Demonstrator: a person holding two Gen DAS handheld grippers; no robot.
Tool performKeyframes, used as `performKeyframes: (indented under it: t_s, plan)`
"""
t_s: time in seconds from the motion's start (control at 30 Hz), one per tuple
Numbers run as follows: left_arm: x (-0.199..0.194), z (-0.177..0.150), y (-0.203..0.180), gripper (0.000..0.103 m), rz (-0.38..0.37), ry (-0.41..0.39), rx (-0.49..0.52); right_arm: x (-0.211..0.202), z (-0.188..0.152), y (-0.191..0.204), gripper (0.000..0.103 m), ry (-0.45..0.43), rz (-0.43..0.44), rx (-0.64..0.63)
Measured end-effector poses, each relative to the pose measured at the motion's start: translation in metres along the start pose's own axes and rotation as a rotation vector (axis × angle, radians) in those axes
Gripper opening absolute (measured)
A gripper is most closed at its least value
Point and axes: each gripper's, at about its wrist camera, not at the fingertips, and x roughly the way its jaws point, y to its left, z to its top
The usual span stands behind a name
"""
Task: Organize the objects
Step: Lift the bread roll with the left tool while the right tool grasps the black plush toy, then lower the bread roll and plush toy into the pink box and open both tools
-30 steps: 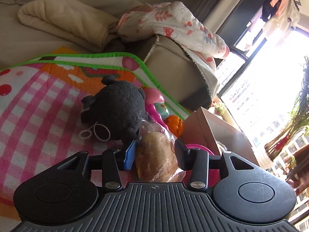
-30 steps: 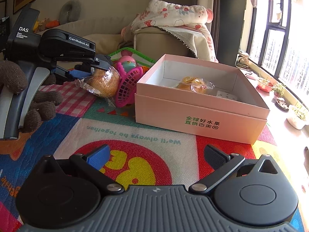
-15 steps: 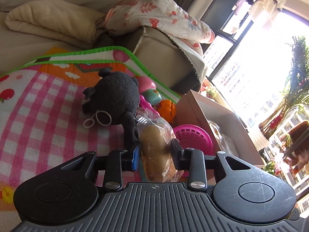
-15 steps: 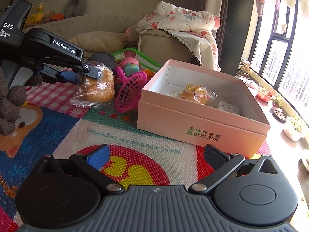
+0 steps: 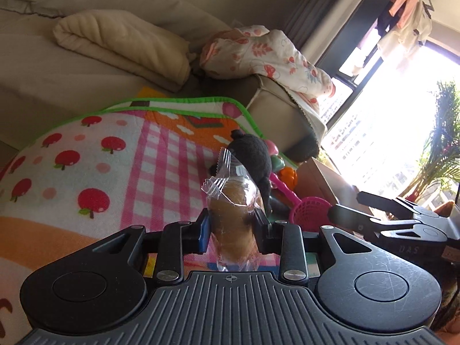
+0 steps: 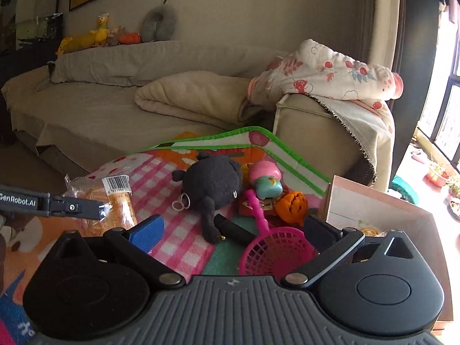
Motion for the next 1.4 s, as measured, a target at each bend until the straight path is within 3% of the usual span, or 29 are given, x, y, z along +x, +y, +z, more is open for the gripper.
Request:
performKeyframes:
  t_s: [0.13, 0.3, 0.33, 0.43, 0.47, 0.63, 0.8, 1.0, 1.1, 1.2, 1.4]
  plan:
    - [-0.02, 0.0, 0.007, 0.034, -0.006, -0.027, -0.002, 0.045, 0.026, 0.01, 0.103, 0.06, 0.031, 0.076]
    - [-0.037, -0.011, 0.01, 0.034, -0.01, -0.015, 0.013, 0.124, 0.043, 0.017, 0.103, 0.177, -0.02, 0.183]
    - [-0.038, -0.012, 0.01, 0.034, -0.009, -0.012, 0.015, 0.134, 0.044, 0.016, 0.1, 0.193, -0.029, 0.198]
    - [-0.042, -0.02, 0.011, 0.034, -0.009, 0.004, 0.019, 0.152, 0.045, 0.018, 0.077, 0.246, -0.043, 0.194]
    - [-0.043, -0.022, 0.012, 0.034, -0.012, 0.012, 0.021, 0.149, 0.045, 0.019, 0.075, 0.247, -0.045, 0.187]
    - [-0.042, -0.03, 0.004, 0.034, -0.044, 0.048, 0.06, 0.09, 0.037, 0.019, 0.074, 0.218, 0.054, 0.166]
    - [-0.039, -0.04, -0.019, 0.034, -0.098, 0.104, 0.131, -0.01, 0.008, 0.011, 0.074, 0.131, 0.108, 0.142]
    - [-0.034, -0.046, -0.064, 0.034, -0.159, 0.158, 0.238, -0.11, -0.049, -0.014, 0.074, 0.071, 0.043, 0.104]
    - [-0.021, -0.037, -0.097, 0.034, -0.201, 0.168, 0.284, -0.15, -0.074, -0.032, 0.074, 0.011, -0.056, 0.083]
    - [0.002, -0.02, -0.14, 0.034, -0.254, 0.164, 0.356, -0.18, -0.09, -0.051, 0.074, -0.055, -0.145, 0.096]
    - [0.077, 0.015, -0.215, 0.034, -0.33, 0.179, 0.441, -0.204, -0.109, -0.088, 0.074, -0.14, -0.215, 0.182]
